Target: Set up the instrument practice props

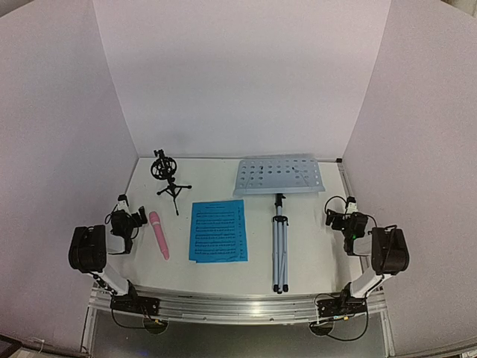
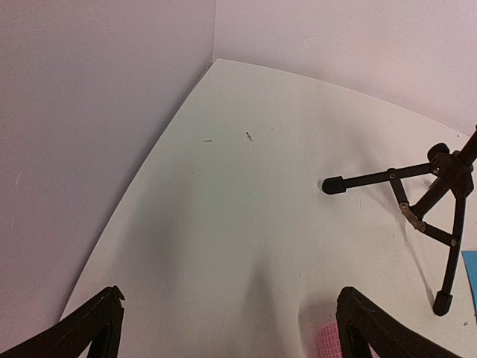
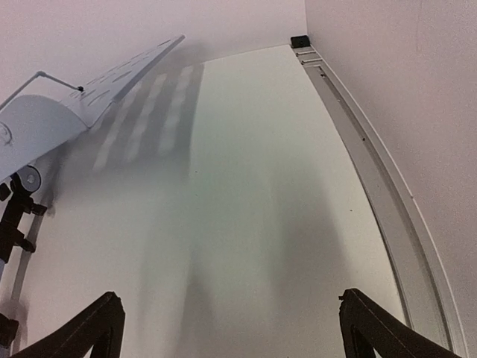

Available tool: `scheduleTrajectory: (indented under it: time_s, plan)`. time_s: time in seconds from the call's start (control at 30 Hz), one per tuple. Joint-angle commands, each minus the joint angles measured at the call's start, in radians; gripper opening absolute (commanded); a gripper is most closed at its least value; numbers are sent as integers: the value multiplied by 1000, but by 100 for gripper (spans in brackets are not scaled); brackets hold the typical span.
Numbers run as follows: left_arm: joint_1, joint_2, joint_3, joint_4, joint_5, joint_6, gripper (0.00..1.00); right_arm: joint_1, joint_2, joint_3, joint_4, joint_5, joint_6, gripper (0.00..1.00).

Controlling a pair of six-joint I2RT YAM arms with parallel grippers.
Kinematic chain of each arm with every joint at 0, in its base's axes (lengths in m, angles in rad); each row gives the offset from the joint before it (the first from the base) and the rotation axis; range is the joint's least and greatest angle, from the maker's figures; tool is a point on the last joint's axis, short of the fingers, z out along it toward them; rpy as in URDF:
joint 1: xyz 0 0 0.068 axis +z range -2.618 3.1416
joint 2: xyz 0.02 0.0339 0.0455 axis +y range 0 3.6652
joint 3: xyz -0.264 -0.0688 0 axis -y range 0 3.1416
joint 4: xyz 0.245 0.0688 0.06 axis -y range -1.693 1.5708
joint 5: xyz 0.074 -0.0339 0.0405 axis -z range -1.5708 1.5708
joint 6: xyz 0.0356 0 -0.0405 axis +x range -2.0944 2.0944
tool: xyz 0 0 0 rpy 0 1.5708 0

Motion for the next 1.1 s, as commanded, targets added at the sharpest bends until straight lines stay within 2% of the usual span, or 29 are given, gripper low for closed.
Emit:
scheduleTrajectory:
  time_s: [0.0,0.07,0.13,0.3,0.4,0.5,0.6,0.67,0.77,0.87,0.97,1.07]
  plan:
    - [-3,2,25,30,-16,3,100,1,-155,117,-226,47,25,98]
    - [-4,-3,23,33,-26,2,100,0,-194,158,-289,6,48,98]
    - [-3,-60,42,-33,-36,-5,100,0,-212,221,-390,-66,57,98]
    - [-3,-231,248,-488,127,23,100,0,-198,454,-717,-219,158,98]
    - [-6,-319,273,-556,209,-19,100,32,-199,531,-815,-252,222,98]
    - [-69,-412,247,-549,267,-28,100,176,-182,640,-988,-193,185,98]
    - [-218,-469,261,-636,260,13,100,349,-125,753,-1155,-86,147,98]
    - [-288,-477,296,-704,263,-1,100,442,-115,765,-1171,3,146,97]
    - [-355,-514,306,-740,269,-36,100,556,-104,776,-1176,134,169,90]
    - [-395,-567,265,-744,308,28,100,623,-57,789,-1181,205,214,83]
    - [-427,-601,223,-738,411,105,100,657,33,826,-1195,238,282,75]
    - [-442,-604,197,-686,503,101,100,662,132,895,-1220,253,378,67]
